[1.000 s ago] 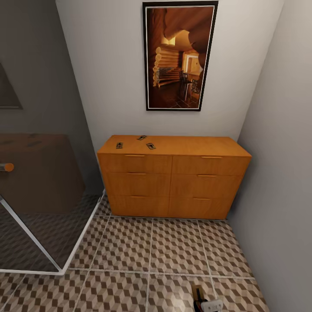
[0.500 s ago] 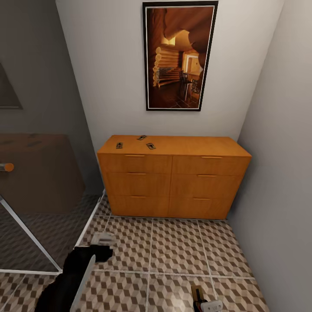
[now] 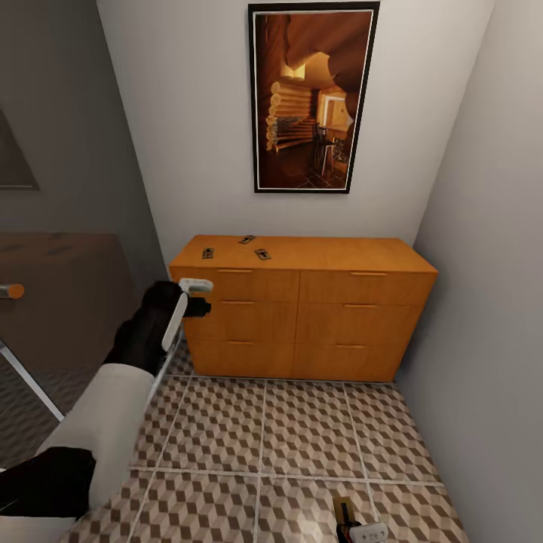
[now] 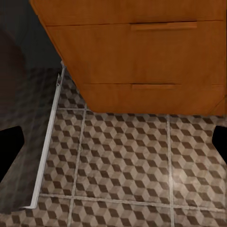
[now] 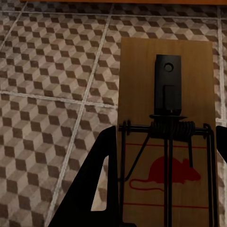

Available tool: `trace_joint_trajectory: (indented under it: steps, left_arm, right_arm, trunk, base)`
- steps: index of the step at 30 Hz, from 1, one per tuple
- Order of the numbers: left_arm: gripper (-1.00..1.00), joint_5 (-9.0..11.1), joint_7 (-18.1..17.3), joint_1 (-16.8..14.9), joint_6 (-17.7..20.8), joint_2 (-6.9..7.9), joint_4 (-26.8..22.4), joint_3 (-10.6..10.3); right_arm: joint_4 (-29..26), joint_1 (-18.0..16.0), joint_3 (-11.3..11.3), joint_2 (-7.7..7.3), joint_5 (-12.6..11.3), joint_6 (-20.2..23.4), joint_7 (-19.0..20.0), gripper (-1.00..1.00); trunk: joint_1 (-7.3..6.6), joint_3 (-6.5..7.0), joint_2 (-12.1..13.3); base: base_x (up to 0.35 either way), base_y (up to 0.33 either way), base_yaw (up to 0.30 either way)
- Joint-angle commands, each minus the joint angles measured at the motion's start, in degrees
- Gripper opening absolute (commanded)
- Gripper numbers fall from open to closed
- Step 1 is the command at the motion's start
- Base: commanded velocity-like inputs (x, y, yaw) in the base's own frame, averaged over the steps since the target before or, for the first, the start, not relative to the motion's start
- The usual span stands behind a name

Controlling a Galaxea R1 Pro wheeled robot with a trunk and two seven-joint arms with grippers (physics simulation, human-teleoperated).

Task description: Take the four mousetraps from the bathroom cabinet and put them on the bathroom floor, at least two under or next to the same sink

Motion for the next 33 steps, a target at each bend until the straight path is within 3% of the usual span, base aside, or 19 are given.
trace_joint_trajectory:
  steps: [1, 3, 6, 9, 15, 33]
  left_arm:
    - [1.00, 0.0, 0.2, -1.9, 0.2, -0.08, 1.4, -0.1]
    - [1.00, 0.1, 0.2, -8.7, 0.2, -0.36, 7.0, -0.1]
    - [1.00, 0.7, 0.2, -13.3, 0.2, -0.53, 10.6, -0.1]
    - [1.00, 3.2, 0.2, -15.6, 0.2, -0.67, 12.7, -0.1]
    - [1.00, 6.1, 0.2, -16.6, 0.3, -0.78, 16.8, -0.2]
    - [1.00, 6.7, 0.0, -16.8, 0.3, -0.52, 14.6, -0.7]
  right_arm:
    - [0.0, 0.0, 0.1, -0.01, 0.1, -0.2, 0.0, -1.00]
    - [0.0, 0.0, 0.1, 0.04, 0.1, -0.1, 0.1, -1.00]
    - [0.0, 0.0, 0.1, 0.06, 0.1, -0.1, 0.1, -1.00]
    - [0.0, 0.0, 0.1, 0.05, 0.1, -0.2, 0.2, -1.00]
    - [0.0, 0.0, 0.1, -0.13, 0.1, -0.2, 0.2, -1.00]
    - [0.0, 0.0, 0.1, -0.22, 0.1, -0.2, 0.2, -1.00]
  trunk:
    - [0.00, -0.06, 0.0]
    - [0.00, -0.06, 0.0]
    - [0.00, -0.06, 0.0]
    - [0.00, -0.06, 0.0]
    - [0.00, -0.06, 0.0]
    - [0.00, -0.06, 0.0]
  base:
    - [0.000, 0.000, 0.000]
    - [0.000, 0.000, 0.000]
    - [0.000, 0.000, 0.000]
    - [0.000, 0.000, 0.000]
    - [0.000, 0.000, 0.000]
    - [0.001, 0.000, 0.000]
